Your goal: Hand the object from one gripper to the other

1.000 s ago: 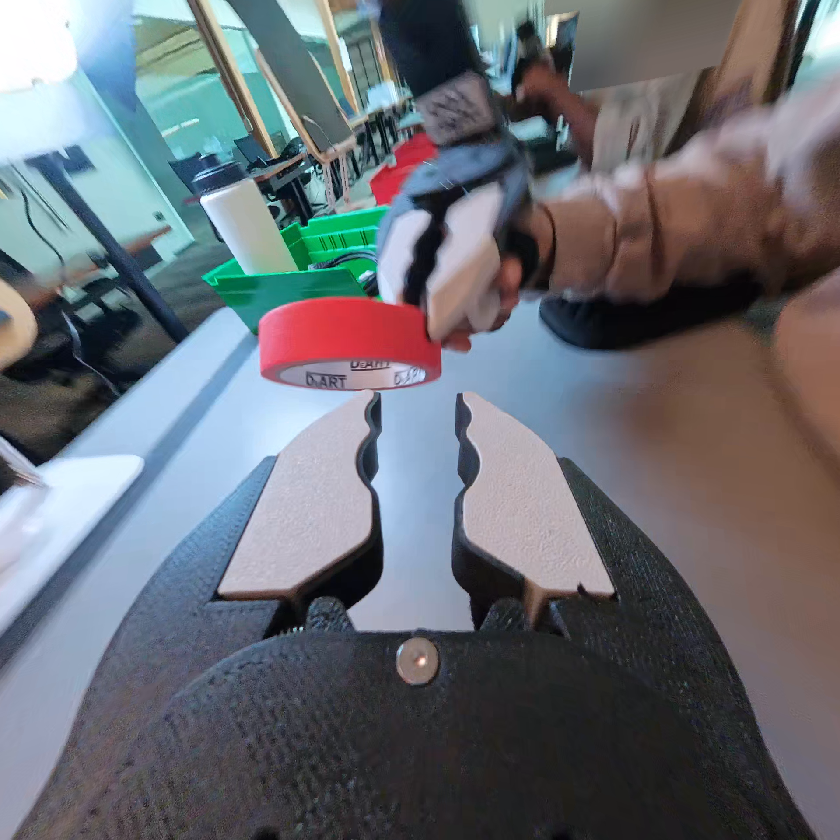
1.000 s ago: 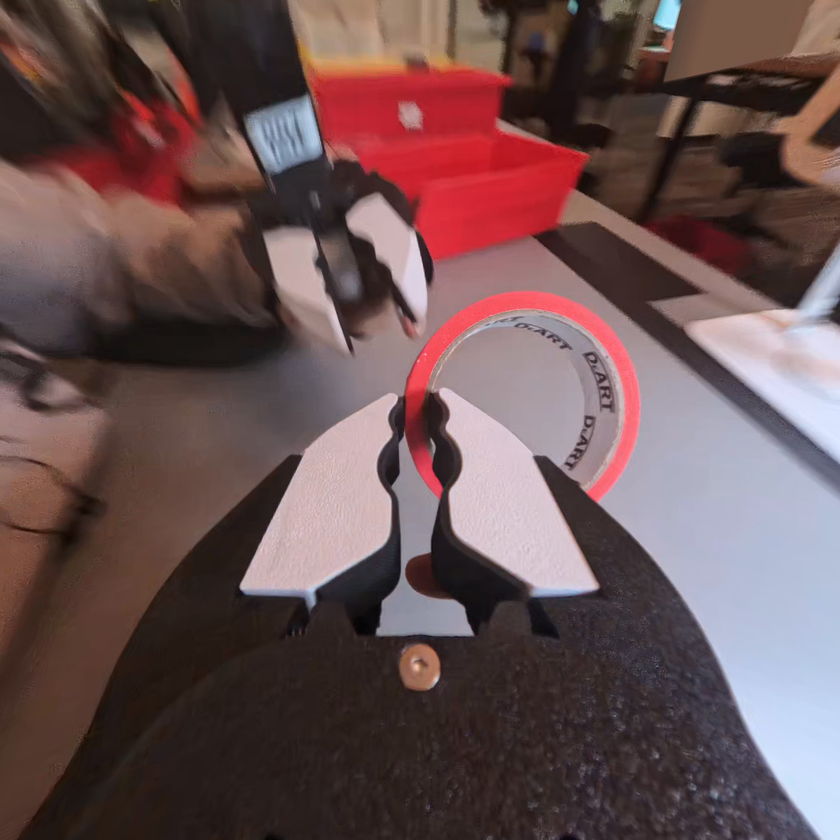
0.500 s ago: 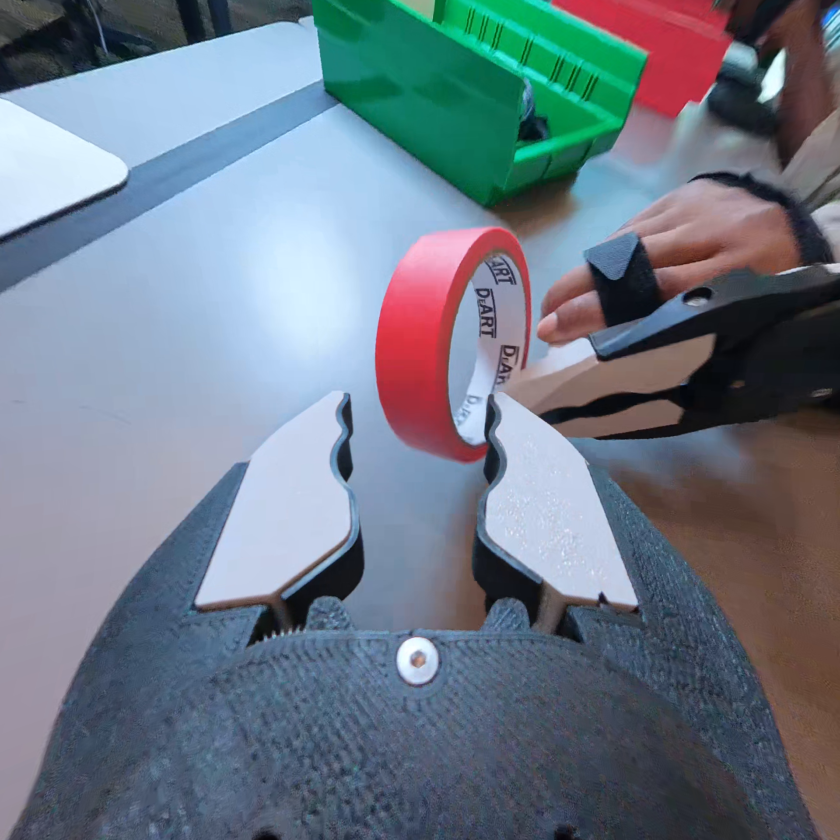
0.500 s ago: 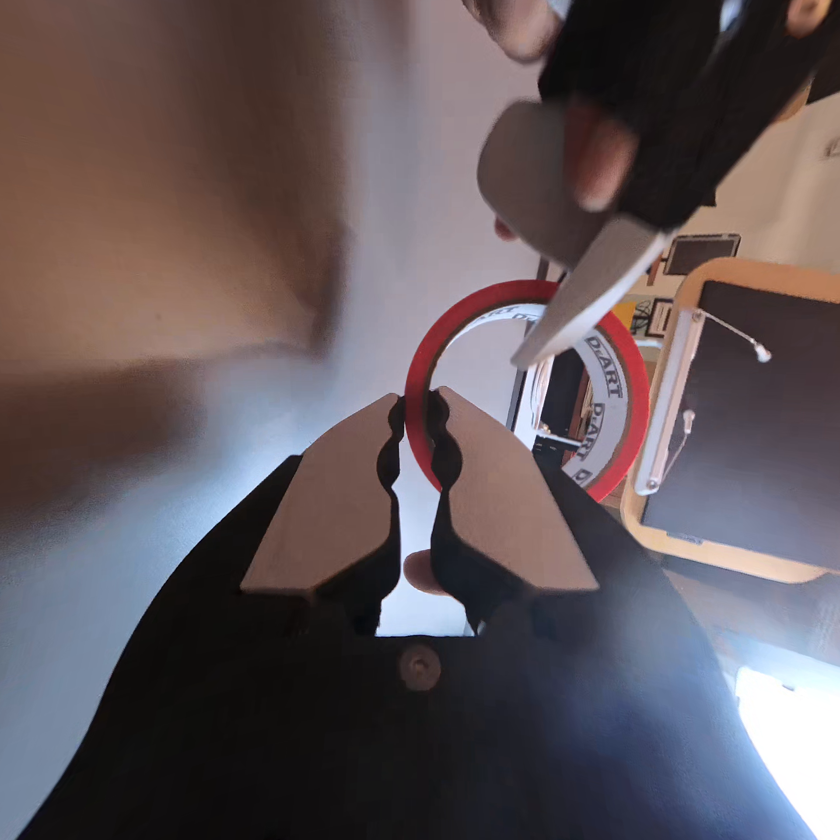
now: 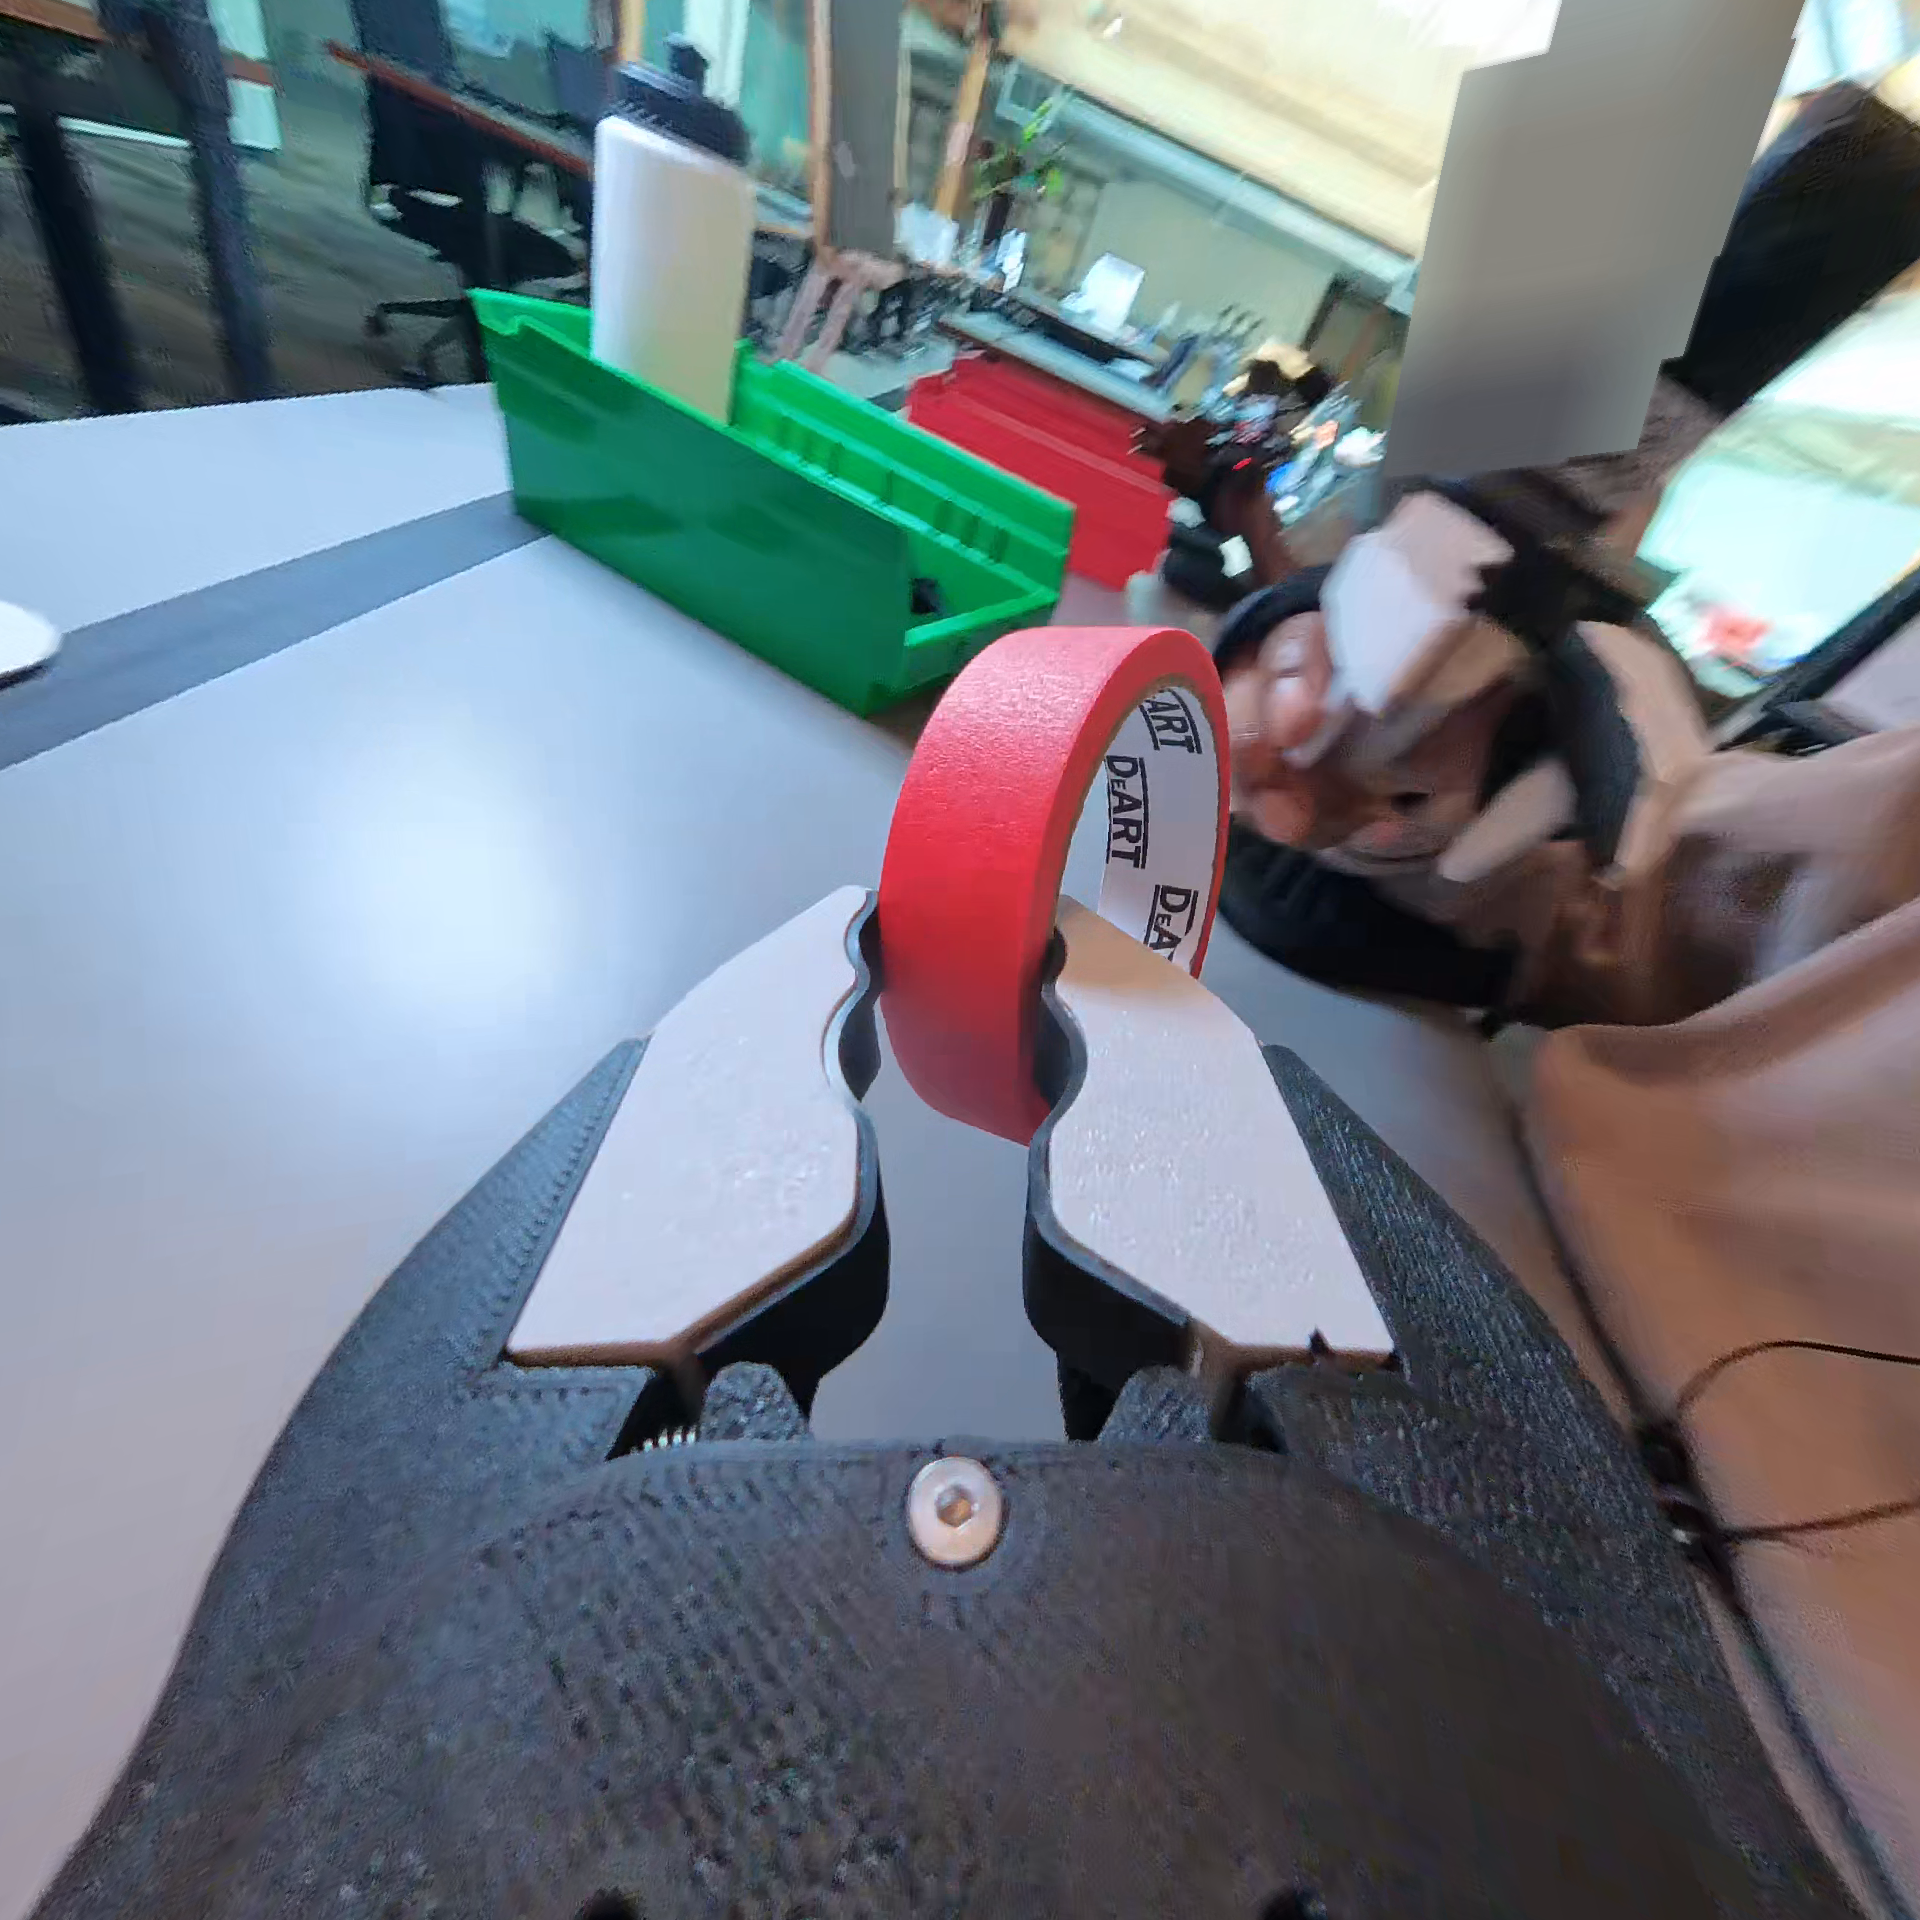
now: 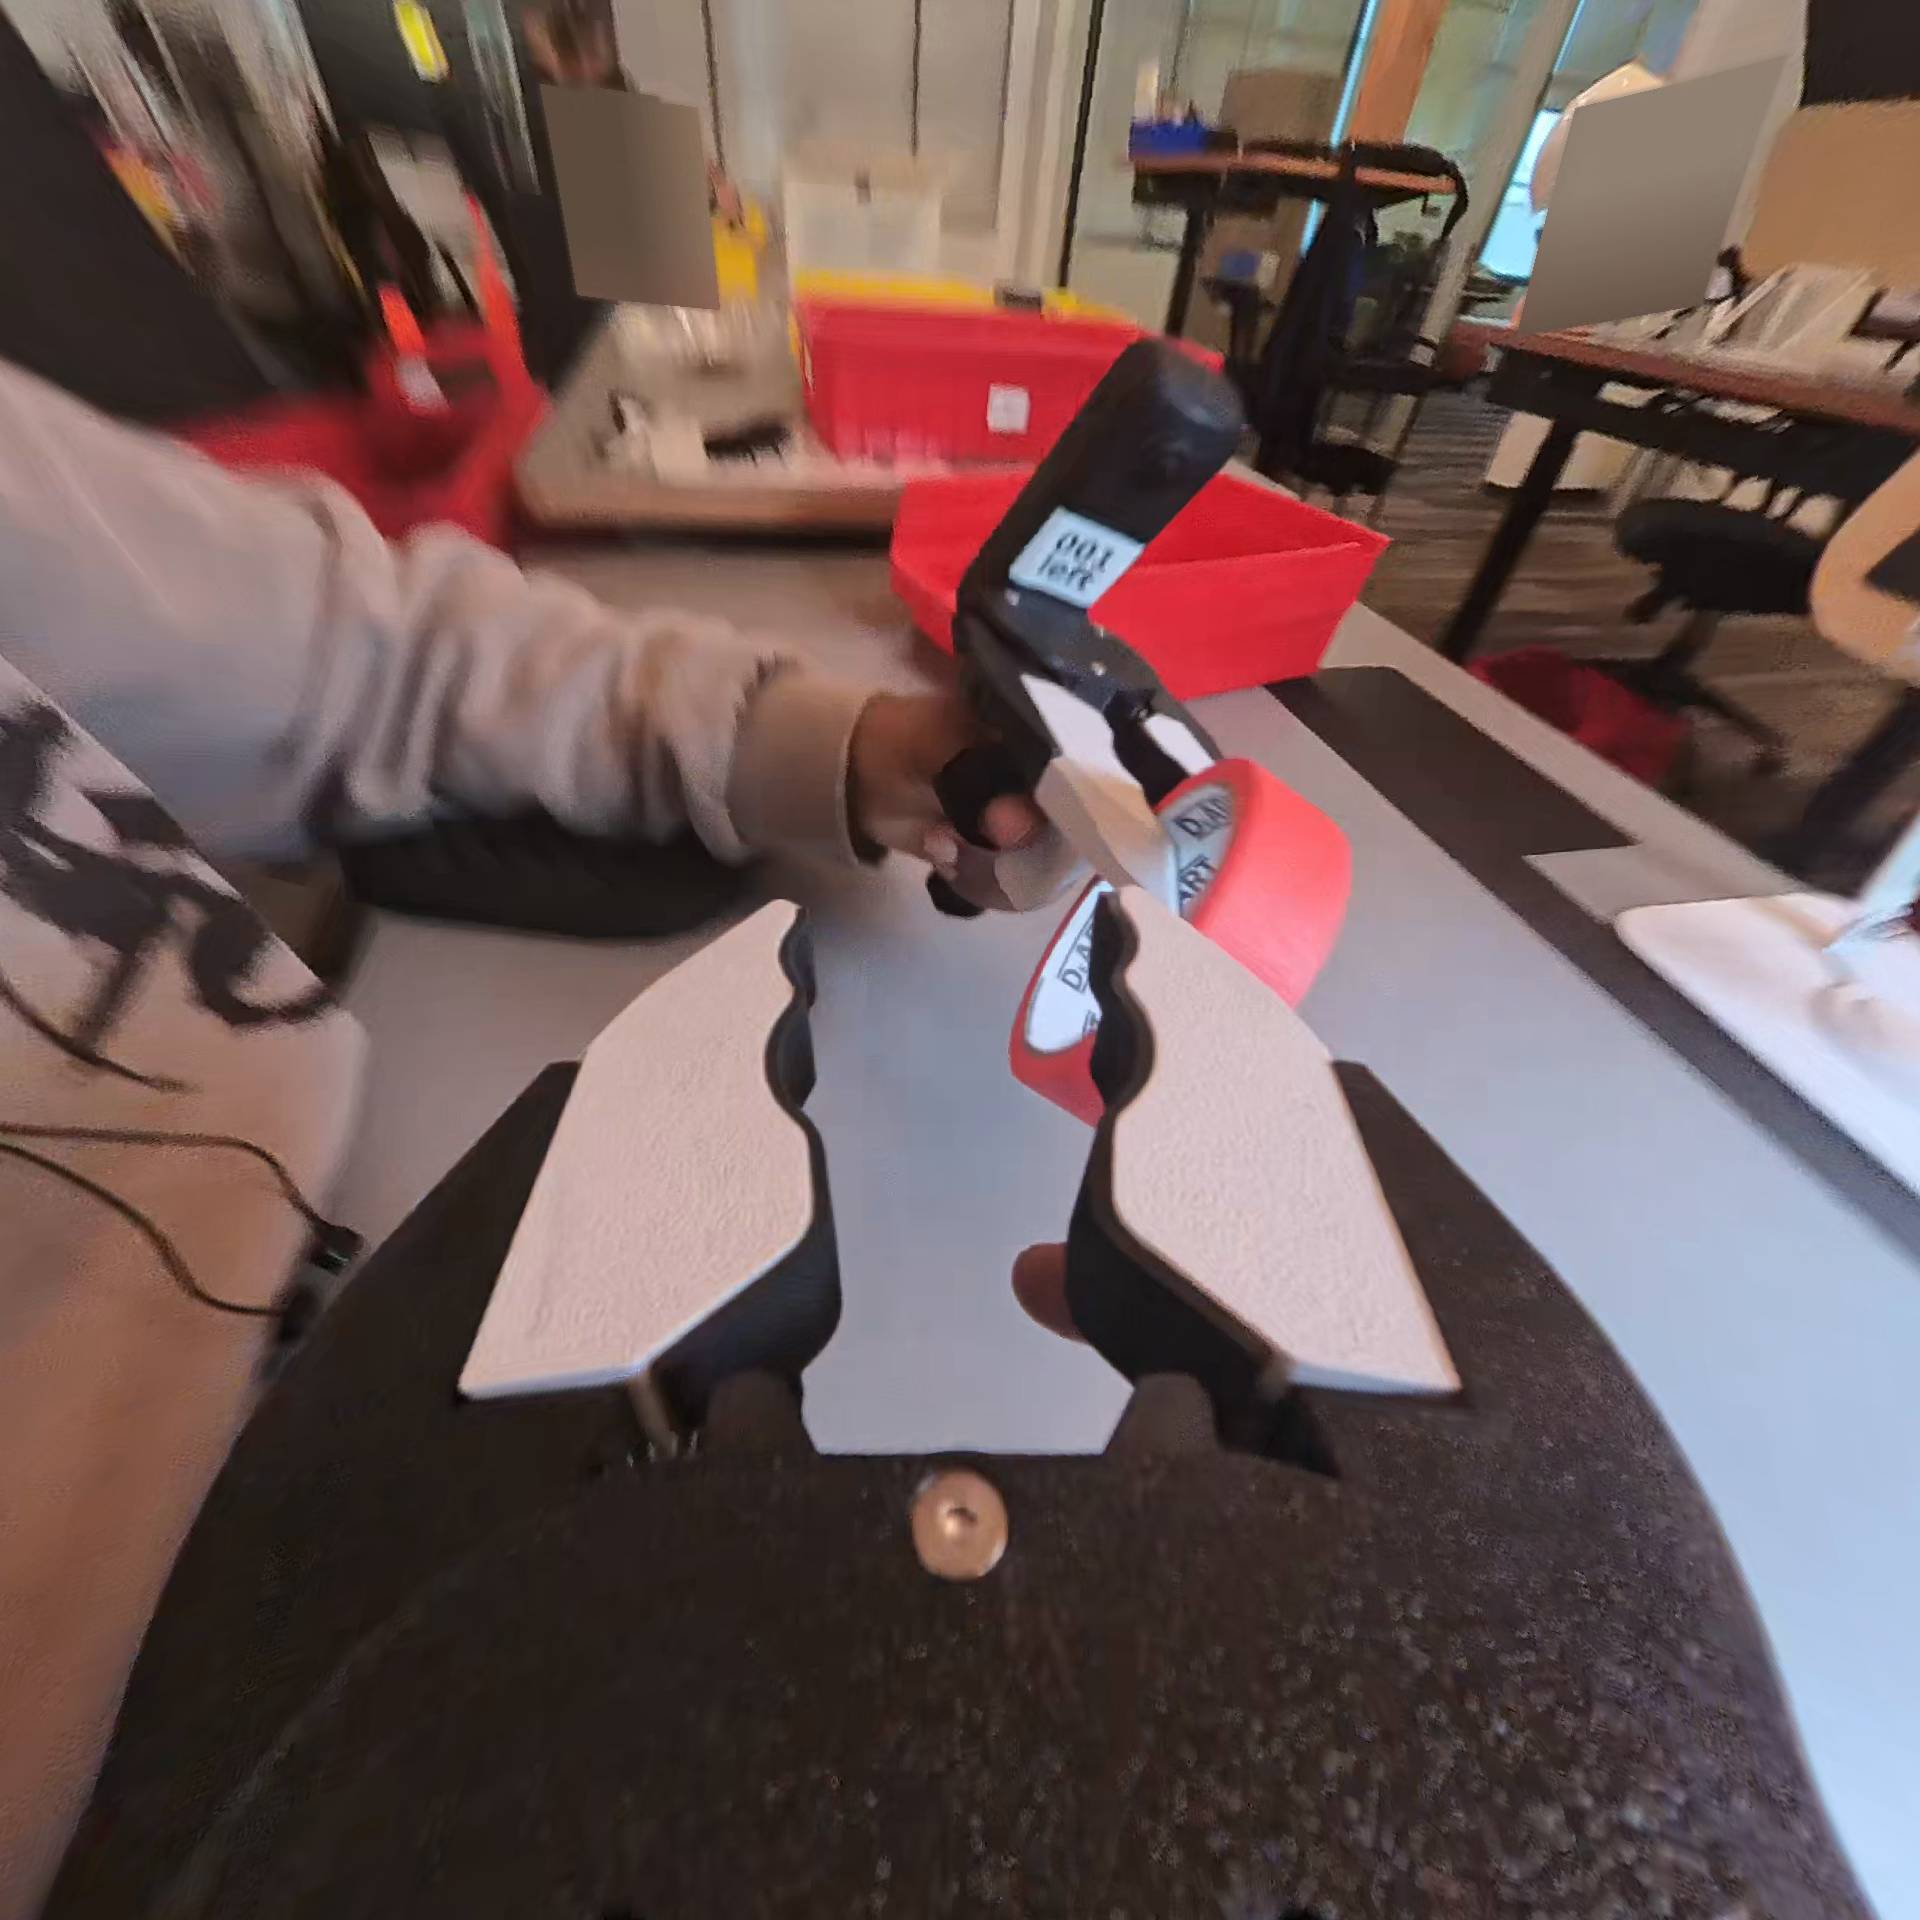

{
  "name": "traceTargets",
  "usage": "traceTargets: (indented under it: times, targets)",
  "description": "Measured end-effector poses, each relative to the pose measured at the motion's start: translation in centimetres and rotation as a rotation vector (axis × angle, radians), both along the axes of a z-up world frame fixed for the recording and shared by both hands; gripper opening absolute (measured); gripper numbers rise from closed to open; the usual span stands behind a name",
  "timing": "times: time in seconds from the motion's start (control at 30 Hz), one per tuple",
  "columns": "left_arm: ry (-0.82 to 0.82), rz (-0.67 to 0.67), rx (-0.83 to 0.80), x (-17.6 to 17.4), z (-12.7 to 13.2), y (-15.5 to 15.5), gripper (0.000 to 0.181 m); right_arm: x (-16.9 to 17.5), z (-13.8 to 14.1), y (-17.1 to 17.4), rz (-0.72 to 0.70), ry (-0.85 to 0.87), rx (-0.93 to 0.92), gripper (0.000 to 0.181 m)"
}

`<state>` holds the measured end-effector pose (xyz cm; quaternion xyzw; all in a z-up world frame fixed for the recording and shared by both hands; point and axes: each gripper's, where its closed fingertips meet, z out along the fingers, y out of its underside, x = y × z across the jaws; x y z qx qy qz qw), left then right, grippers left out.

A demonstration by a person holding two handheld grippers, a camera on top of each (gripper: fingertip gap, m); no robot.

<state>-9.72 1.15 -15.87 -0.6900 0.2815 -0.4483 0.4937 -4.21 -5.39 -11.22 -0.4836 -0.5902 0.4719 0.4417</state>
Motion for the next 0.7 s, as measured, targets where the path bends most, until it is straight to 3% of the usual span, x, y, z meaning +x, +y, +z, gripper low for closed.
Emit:
traceTargets:
  times: [0.13, 0.23, 0.4, 0.53, 0.7]
  targets:
    - [-0.227, -0.154, -0.068, 1.0, 2.0, -2.0, 0.026, 1.8, 1.9, 1.8, 0.193, 0.146, -0.480, 0.060]
    - [-0.354, -0.209, -0.109, 1.4, 3.2, -2.8, 0.026, 1.9, 1.5, 2.1, 0.284, 0.179, -0.659, 0.059]
    - [-0.385, -0.240, -0.126, 1.9, 3.2, -3.3, 0.026, 0.5, 0.4, -1.3, 0.352, 0.147, -0.601, 0.048]
    - [-0.393, -0.249, -0.142, 2.3, 2.9, -3.3, 0.027, -0.4, -0.1, -1.6, 0.262, 0.160, -0.495, 0.018]
    - [-0.286, -0.115, -0.121, 2.2, 1.4, -1.9, 0.024, -0.5, -0.8, -1.3, 0.191, 0.104, -0.295, 0.015]
